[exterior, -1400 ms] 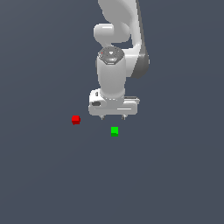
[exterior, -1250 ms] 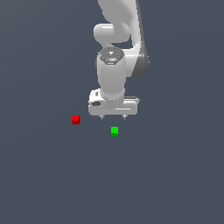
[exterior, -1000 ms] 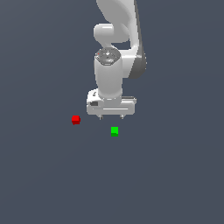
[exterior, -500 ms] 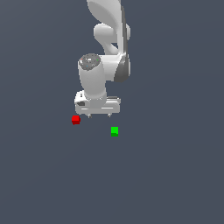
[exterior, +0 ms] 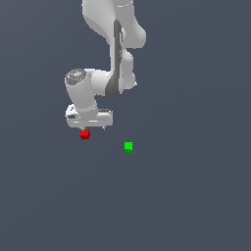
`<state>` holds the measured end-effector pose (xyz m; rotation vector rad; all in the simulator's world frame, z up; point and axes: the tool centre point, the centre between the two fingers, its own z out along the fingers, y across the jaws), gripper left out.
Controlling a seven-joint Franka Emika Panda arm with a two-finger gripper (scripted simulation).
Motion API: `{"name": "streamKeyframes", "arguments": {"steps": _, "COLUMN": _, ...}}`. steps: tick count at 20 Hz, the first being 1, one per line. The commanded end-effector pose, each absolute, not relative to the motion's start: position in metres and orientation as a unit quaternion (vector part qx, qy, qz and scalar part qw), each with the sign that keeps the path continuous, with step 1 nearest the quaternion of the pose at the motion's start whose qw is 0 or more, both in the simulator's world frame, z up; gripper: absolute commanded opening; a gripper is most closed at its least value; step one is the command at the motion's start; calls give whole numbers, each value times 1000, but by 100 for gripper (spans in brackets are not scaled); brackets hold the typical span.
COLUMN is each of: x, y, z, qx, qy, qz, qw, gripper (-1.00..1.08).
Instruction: Stack the red cube on top of the green cube.
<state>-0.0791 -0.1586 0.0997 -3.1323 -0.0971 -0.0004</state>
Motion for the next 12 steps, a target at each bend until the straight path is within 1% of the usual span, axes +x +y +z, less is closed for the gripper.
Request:
{"name": "streamKeyframes", "arguments": {"steps": 1, "x": -87, "y": -178, "z": 91, "qx": -999, "qy": -36, "qz": 0, "qw": 3, "gripper": 100}}
{"name": "streamKeyframes", "arguments": {"steps": 6, "x": -96, "y": -207, "z": 78, "qx": -999, "qy": -42, "qz": 0, "qw": 1, "gripper": 100}}
{"name": "streamKeyframes", "arguments": {"steps": 12, "x": -99, "y": -224, "z": 70, "qx": -999, "qy": -45, "qz": 0, "qw": 0, "gripper": 100}}
